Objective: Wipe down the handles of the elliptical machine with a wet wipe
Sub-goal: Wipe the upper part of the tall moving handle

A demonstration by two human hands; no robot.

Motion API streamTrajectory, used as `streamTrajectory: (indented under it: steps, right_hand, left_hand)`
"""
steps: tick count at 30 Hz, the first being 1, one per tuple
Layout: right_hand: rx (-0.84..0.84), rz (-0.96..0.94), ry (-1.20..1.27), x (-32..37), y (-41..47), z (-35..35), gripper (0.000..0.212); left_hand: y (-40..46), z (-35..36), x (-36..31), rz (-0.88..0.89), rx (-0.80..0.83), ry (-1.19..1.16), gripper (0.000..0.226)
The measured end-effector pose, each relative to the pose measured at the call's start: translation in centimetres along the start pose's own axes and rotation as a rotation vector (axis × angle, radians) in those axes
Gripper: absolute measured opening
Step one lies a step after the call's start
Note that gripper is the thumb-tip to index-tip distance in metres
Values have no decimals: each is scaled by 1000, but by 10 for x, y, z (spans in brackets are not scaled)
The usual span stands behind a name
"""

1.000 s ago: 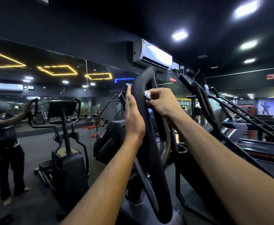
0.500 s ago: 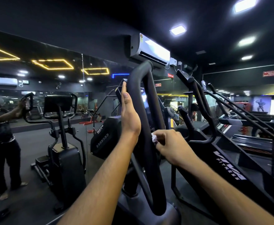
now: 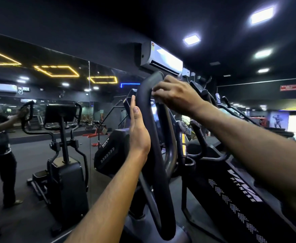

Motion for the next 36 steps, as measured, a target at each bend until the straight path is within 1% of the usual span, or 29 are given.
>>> streamTrajectory:
  steps: [2,3,5,8,11,13,16,18,21,23,24,27,29,31,33,34,36]
  right_hand:
    - [75,-191,-113,-14,0,5,19]
    - [104,-237,-131,-21,0,6,20]
    - [176,-262,-144,-30,2,8,23]
    - [288,-203,-86,-27,2,13,27]
    - [304,-103,18,-22,-2,12,30]
    - [329,-77,75,-15,-11,13,30]
    - [388,-35,184,2,-38,14,19]
    - [400,-3,248,16,-61,13,22]
    - [470,64,353,43,-97,15,27]
    - [504,200,472,63,-117,19,26]
    - [483,301,565,73,-125,21,25]
    - [257,658,781,106,-142,24,24]
    - [115,901,912,130,-147,22,23]
    - [-35,1091,1034,149,-151,20,22]
    - [-187,1249,1166,165,-155,15,19]
    - [-225,1321,1207,172,-159,11,19]
    - [-235,1434,1230,189,-165,0,31]
  left_hand:
    - [1,0,1,15,7,-7,53]
    - [2,0,3,19,11,-6,54]
    - [3,1,4,20,15,1,56]
    - [3,2,7,31,8,-22,64]
    - [3,2,12,41,7,-60,59]
    - [2,1,16,47,16,-77,58]
    - [-1,-1,23,32,38,-81,62]
    - [-6,-2,28,19,45,-87,62]
    - [-14,-1,32,-5,40,-105,62]
    - [-20,0,35,-34,45,-126,65]
    - [-23,0,37,-46,52,-143,67]
    - [-38,0,46,-86,71,-231,68]
    - [-53,0,54,-109,81,-280,64]
    - [-69,1,61,-135,89,-297,58]
    - [-83,1,66,-150,112,-312,58]
    - [-89,0,69,-156,127,-322,59]
    - [-101,-5,75,-157,161,-310,65]
Point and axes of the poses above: each hand's wrist, its own y-axis towards the middle knuckle, its own z-axis out of the palm, x = y × z, the point moved 1 cm from there along y, towards the middle knuckle, and after that the axes turned 12 degrees about y, right-handed, at the moved point
